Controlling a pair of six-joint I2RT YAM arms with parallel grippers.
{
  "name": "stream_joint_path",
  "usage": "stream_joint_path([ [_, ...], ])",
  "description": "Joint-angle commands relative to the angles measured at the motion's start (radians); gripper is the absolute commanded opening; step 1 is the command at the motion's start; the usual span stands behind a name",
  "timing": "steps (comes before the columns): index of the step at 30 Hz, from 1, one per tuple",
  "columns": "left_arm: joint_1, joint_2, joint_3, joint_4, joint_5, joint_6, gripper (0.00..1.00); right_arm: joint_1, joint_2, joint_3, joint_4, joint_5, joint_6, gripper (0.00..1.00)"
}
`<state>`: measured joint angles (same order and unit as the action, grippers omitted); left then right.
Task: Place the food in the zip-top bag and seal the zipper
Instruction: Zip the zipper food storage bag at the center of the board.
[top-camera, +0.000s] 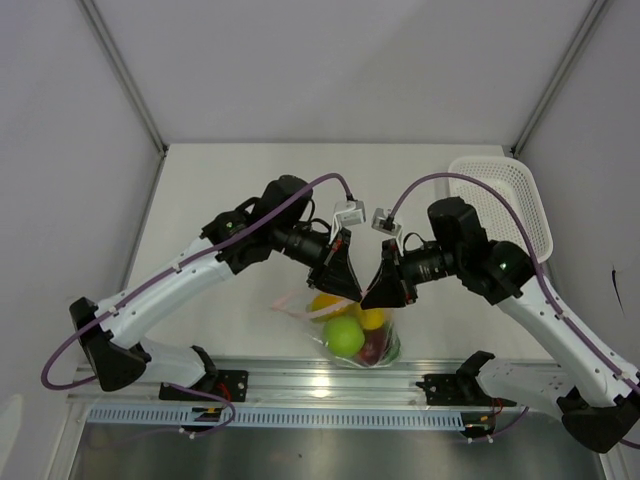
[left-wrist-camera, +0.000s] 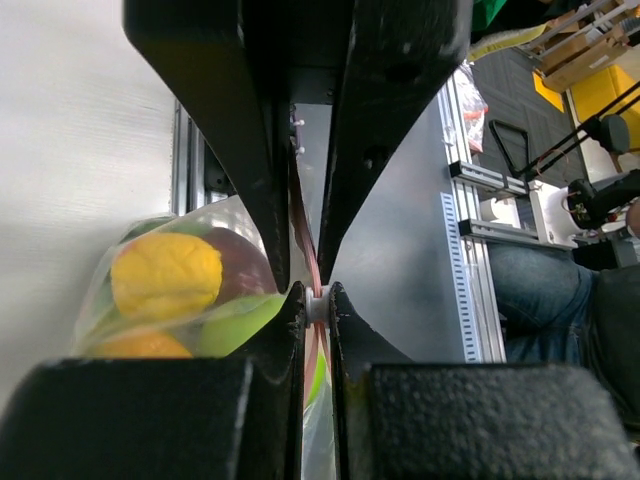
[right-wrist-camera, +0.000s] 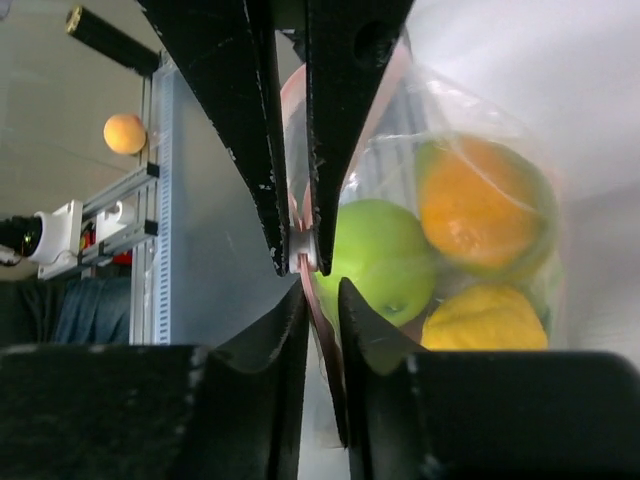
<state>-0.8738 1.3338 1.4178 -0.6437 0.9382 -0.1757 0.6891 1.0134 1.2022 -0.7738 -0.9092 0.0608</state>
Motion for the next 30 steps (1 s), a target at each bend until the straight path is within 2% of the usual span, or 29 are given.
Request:
stream_joint_path([
  [1, 0.006, 0.001, 0.055, 0.059, 0.050, -0.015, 0.01, 0.030, 0.017, 0.033, -0.036, -0.051, -0.038, 0.19],
  [3, 0.006, -0.002, 0.050, 0.064, 0.050, -0.018, 0.01, 0.038, 0.020, 0.030, -0.041, -0.049, -0.038, 0.15],
  [4, 0.006, -0.002, 0.052, 0.064, 0.051, -0.019, 0.01, 0.039, 0.021, 0.030, -0.038, -0.048, -0.035, 0.07],
  [6, 0.006, 0.001, 0.050, 0.064, 0.053, -0.019, 0.01, 0.041, 0.020, 0.025, -0.022, -0.034, -0.018, 0.00],
  [8, 0.006, 0.002, 0.047, 0.064, 0.048, -0.018, 0.01, 0.044, 0.017, 0.025, -0.013, 0.004, -0.004, 0.00],
  [14, 0.006, -0.022, 0.033, 0.016, -0.042, 0.010, 0.01, 0.032, -0.059, -0.012, 0.022, 0.286, 0.063, 0.00],
  [19, 0.007, -0.056, 0.015, -0.027, -0.107, 0.039, 0.01, 0.020, -0.105, -0.033, -0.019, 0.515, 0.102, 0.00],
  [30, 0.029, -0.114, 0.004, -0.122, -0.194, 0.082, 0.01, -0.008, -0.147, -0.036, -0.091, 0.667, 0.132, 0.00],
])
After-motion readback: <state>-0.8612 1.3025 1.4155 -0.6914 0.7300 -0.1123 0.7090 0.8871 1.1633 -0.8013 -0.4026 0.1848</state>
